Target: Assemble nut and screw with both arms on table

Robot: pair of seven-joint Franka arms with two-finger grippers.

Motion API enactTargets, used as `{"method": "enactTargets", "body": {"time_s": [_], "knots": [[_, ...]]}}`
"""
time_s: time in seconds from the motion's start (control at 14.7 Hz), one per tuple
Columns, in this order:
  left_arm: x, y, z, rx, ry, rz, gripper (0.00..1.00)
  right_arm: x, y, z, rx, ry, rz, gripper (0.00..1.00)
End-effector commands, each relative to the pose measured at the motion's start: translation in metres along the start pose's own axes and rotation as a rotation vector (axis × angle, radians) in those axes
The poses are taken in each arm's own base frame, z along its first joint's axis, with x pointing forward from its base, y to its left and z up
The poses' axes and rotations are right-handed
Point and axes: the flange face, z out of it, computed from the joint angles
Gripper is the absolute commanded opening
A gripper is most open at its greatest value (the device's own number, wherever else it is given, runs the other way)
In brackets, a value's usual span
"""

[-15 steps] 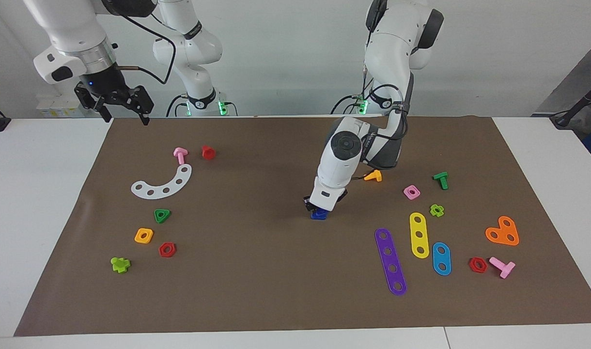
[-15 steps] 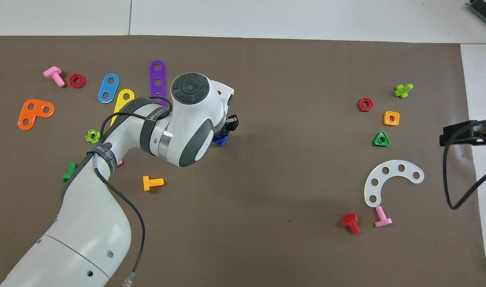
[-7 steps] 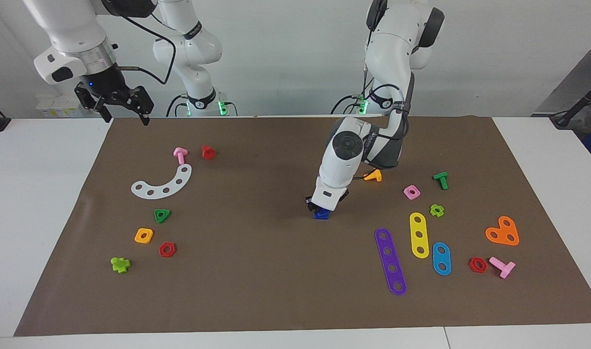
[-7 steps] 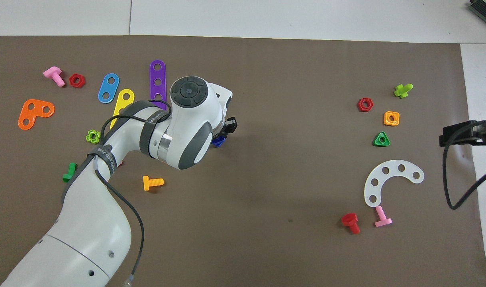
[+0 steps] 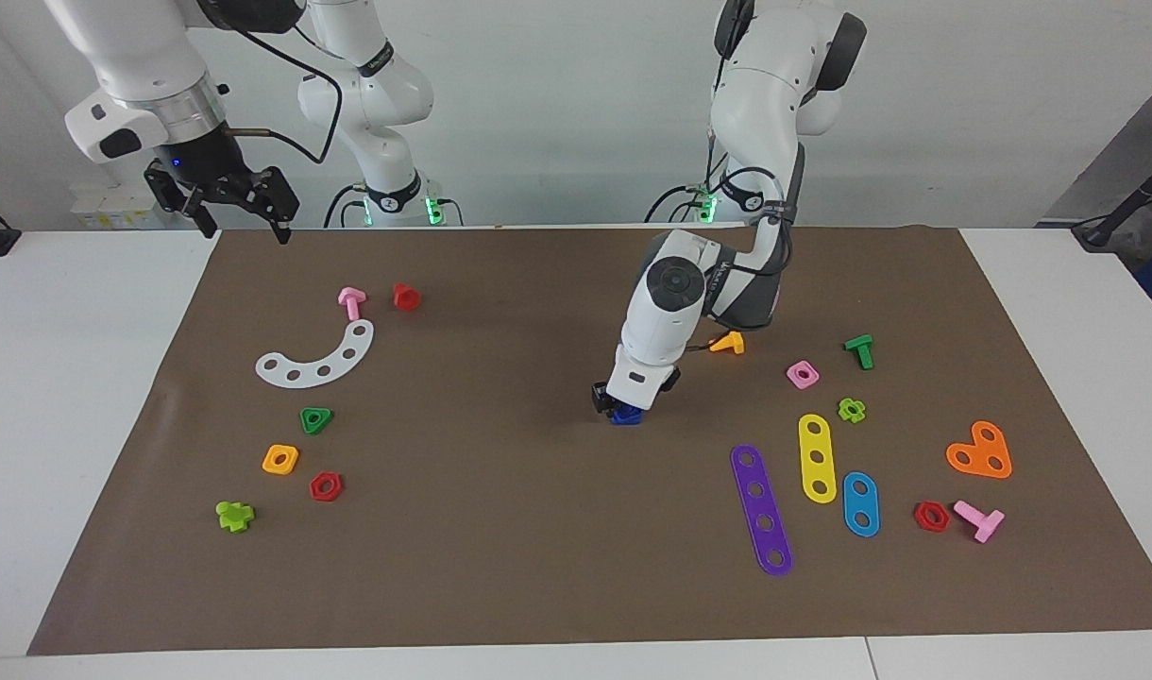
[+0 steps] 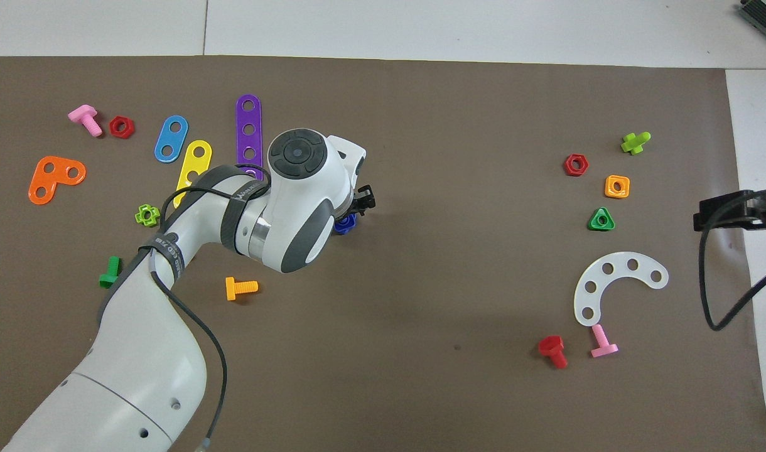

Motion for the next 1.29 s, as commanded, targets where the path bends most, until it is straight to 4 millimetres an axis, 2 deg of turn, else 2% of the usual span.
{"method": "enactTargets", "body": {"time_s": [0.0, 0.14, 0.2, 0.27, 0.41, 0.54, 0.75, 1.02, 1.22], "knots": [[0.014, -0.002, -0.043, 0.030, 0.001, -0.006, 1.00, -0.010, 0.005, 0.001, -0.003, -0.009, 0.006, 1.00], [0.025, -0.015, -0.068, 0.054, -0.020, -0.028, 1.00, -0.010, 0.005, 0.000, -0.003, -0.007, 0.008, 1.00], [0.040, -0.037, -0.098, 0.032, 0.009, -0.051, 1.00, -0.010, 0.005, 0.000, -0.003, -0.009, 0.009, 1.00], [0.042, -0.054, -0.122, 0.019, 0.024, -0.034, 1.00, -0.010, 0.004, 0.000, -0.002, -0.009, 0.009, 1.00], [0.047, -0.096, -0.155, 0.039, 0.008, 0.048, 1.00, -0.010, 0.005, 0.000, -0.001, -0.009, 0.014, 1.00], [0.056, -0.143, -0.172, 0.071, -0.047, 0.150, 1.00, -0.010, 0.005, 0.000, -0.002, -0.009, 0.021, 1.00], [0.063, -0.210, -0.184, 0.081, -0.089, 0.269, 1.00, -0.004, 0.006, -0.002, -0.006, -0.053, 0.044, 1.00], [0.067, -0.289, -0.200, 0.072, -0.079, 0.341, 0.99, -0.002, 0.006, -0.001, 0.019, -0.056, 0.049, 1.00], [0.067, -0.334, -0.225, 0.064, -0.042, 0.373, 0.99, -0.003, 0.008, -0.001, 0.024, -0.056, 0.055, 1.00]]}}
